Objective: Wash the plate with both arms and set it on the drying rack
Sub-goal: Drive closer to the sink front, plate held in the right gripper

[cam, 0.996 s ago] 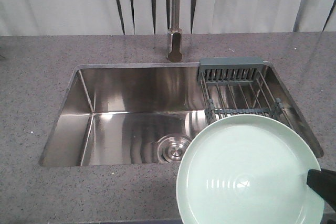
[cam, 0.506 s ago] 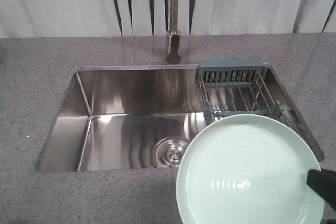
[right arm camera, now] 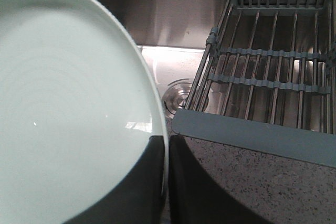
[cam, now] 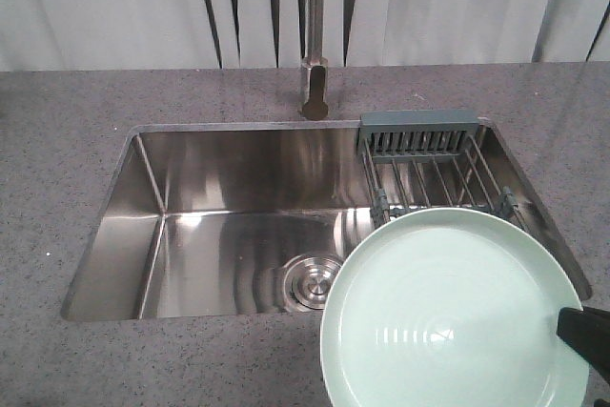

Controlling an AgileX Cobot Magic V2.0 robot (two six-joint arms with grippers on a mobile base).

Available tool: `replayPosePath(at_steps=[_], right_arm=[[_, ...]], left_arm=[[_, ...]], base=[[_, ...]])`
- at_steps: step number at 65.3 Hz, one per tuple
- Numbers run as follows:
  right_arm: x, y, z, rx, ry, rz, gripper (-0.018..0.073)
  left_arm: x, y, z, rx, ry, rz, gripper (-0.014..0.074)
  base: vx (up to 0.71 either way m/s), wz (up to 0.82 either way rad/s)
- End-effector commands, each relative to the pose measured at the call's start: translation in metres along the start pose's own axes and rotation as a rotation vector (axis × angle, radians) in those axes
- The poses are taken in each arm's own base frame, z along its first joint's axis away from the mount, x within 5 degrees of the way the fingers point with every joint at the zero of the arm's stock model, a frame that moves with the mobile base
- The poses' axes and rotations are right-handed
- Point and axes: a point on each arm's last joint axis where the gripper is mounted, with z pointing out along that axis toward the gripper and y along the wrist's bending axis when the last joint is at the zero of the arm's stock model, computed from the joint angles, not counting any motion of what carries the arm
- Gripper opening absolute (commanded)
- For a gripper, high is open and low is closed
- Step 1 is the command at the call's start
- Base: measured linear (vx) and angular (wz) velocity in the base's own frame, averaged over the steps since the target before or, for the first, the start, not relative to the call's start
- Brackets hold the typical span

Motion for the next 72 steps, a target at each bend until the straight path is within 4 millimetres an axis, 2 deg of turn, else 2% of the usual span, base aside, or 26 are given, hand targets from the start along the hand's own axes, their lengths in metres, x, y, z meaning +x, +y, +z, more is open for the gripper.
replayPosePath(at_steps=[1,72], right_arm=[[-0.0119,0.0017,-0.0037,0.001,-0.075,0.02,-0.0001],[-0.0119,0.0017,-0.0037,0.001,-0.075,0.02,-0.0001]], left_arm=[[-0.0168,-0.0009,-0.0047,0.012,-0.109,-0.011,-0.0006],[-0.0168,-0.0009,-0.0047,0.012,-0.109,-0.011,-0.0006]], base=[[0.02,0.01],[0.02,0.01]])
